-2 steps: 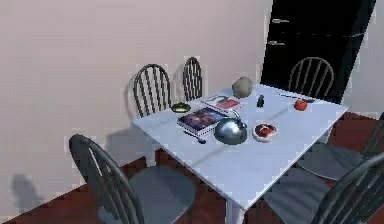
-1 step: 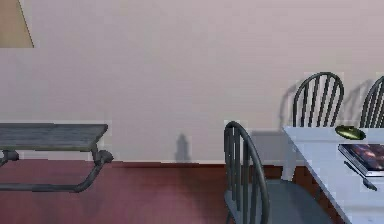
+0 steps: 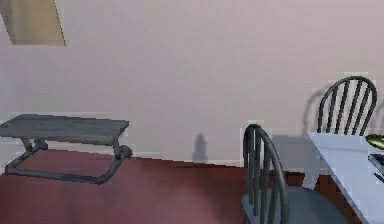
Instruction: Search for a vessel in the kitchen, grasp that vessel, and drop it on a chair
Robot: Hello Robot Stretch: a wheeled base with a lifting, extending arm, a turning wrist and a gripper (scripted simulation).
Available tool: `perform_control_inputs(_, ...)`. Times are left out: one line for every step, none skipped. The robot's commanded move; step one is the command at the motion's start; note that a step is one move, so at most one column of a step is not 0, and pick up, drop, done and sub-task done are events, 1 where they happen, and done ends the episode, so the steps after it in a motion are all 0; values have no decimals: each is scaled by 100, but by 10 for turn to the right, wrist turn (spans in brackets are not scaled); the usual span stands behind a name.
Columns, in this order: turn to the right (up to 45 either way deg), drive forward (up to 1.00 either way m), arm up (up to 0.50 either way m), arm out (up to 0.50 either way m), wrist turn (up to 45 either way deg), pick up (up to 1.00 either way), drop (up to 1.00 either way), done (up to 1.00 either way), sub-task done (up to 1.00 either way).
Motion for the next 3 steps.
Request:
perform_control_inputs(0,70,0,0,0,0,0,0,0)
perform_control_inputs(30,0,0,0,0,0,0,0,0)
perform_control_inputs(0,40,0,0,0,0,0,0,0)
